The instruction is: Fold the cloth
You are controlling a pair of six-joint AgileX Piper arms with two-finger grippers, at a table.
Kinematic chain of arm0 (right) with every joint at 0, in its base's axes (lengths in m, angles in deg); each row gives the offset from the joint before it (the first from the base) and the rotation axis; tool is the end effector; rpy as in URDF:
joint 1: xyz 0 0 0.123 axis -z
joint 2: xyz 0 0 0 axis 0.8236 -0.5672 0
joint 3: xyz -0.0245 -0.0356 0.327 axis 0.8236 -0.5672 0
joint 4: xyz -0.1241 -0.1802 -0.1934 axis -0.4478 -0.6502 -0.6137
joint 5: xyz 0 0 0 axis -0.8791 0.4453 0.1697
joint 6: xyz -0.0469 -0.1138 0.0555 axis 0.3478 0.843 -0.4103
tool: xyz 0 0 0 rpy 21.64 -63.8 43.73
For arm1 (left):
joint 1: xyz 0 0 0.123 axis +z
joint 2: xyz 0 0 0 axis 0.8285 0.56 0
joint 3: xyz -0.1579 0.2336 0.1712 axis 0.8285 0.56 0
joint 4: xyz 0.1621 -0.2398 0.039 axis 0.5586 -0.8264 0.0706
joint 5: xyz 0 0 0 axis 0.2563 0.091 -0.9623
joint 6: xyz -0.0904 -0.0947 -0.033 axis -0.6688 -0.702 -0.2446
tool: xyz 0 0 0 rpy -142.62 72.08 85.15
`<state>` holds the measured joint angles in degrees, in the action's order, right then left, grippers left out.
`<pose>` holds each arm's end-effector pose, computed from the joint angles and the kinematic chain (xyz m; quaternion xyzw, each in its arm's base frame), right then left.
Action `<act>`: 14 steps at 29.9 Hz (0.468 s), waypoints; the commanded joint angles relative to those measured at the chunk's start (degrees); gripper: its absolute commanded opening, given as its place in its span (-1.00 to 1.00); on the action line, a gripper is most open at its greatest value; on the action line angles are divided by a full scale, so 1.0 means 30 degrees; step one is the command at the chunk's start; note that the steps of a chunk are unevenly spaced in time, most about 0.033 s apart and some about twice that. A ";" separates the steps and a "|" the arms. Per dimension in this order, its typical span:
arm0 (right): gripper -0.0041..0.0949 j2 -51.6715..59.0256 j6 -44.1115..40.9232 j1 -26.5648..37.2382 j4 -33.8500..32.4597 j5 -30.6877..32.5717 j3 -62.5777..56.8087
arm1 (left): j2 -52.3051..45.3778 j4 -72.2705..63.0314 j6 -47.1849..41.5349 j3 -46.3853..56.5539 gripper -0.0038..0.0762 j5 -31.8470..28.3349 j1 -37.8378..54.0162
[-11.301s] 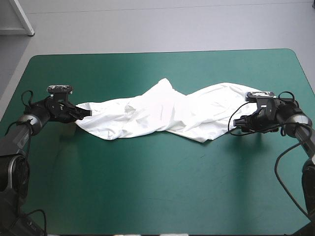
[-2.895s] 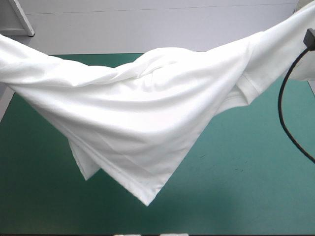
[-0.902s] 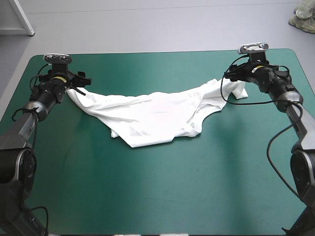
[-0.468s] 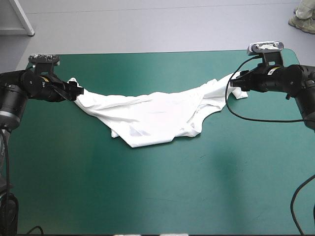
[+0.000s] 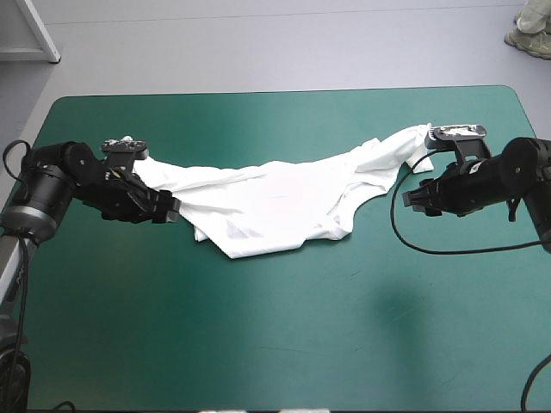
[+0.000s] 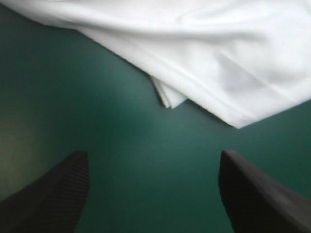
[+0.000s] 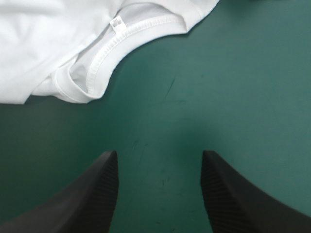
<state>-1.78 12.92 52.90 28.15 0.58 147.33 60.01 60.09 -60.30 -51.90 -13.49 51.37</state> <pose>0.3216 0.0471 0.3741 -0.0983 0.9528 0.1117 0.2646 0.3429 -0.0587 0.3279 0.1058 0.9710 -0.1126 0.1824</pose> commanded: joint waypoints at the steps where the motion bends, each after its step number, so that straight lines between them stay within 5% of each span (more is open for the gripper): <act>1: 0.06 0.0885 0.0130 0.0041 0.0140 -0.2017 0.0223 | -0.0859 -0.0909 0.0048 -0.0358 0.42 -0.1006 -0.1842; 14: 0.06 0.0672 -0.0255 0.0086 -0.0991 -0.3742 0.0223 | 0.1508 0.1961 -0.2730 0.1470 0.41 -0.4565 -0.8602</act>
<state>-1.06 12.34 52.90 26.07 -7.96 146.69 64.16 66.11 -67.13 -47.26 -23.94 27.82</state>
